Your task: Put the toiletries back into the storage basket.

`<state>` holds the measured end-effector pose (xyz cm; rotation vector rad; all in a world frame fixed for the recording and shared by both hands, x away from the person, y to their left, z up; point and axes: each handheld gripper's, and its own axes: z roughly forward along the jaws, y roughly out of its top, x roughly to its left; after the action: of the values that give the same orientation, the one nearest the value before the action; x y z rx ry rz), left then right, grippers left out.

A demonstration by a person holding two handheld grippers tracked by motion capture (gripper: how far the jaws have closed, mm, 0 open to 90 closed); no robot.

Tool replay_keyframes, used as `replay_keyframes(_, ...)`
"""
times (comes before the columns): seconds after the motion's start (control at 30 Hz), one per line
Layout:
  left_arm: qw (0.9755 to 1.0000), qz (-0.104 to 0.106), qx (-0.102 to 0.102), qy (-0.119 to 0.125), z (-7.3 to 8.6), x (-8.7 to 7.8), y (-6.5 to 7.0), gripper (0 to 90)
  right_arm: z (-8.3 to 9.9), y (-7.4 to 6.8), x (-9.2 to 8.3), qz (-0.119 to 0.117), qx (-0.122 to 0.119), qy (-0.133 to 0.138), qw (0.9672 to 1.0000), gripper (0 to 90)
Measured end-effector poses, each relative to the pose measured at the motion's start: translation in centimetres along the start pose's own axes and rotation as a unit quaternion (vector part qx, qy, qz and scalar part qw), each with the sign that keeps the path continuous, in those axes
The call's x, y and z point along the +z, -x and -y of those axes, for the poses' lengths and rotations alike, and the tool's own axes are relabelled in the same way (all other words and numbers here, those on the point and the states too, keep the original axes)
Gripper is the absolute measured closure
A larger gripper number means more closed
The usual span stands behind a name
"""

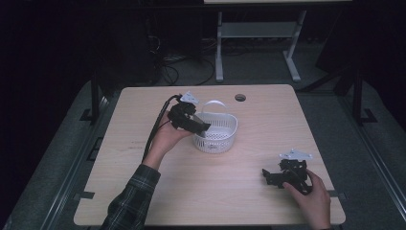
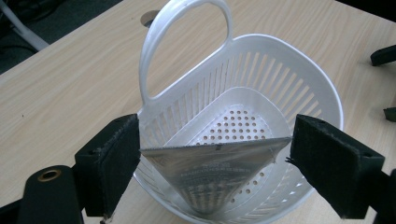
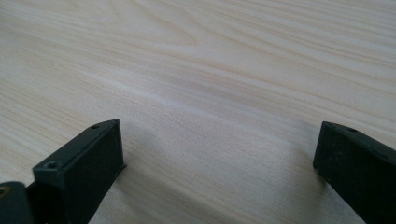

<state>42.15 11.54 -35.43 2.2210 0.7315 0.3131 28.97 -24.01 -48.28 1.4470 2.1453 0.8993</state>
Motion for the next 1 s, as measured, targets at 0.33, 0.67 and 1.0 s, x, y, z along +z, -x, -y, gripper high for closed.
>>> replay_keyframes(0.33,1.0,0.0,0.002,0.007,0.3,-1.5,0.0,15.5,0.0,0.0,0.0,0.0,0.0,0.0,1.0,1.0)
replay_keyframes(0.67,0.9999,-0.006,0.008,0.012,1.4,-3.4,0.2,15.4,0.0,0.0,0.0,0.0,0.0,0.0,1.0,1.0)
replay_keyframes(1.0,0.9997,-0.015,0.006,0.019,3.3,-5.2,0.1,15.5,0.0,0.0,0.0,0.0,0.0,0.001,1.0,1.0)
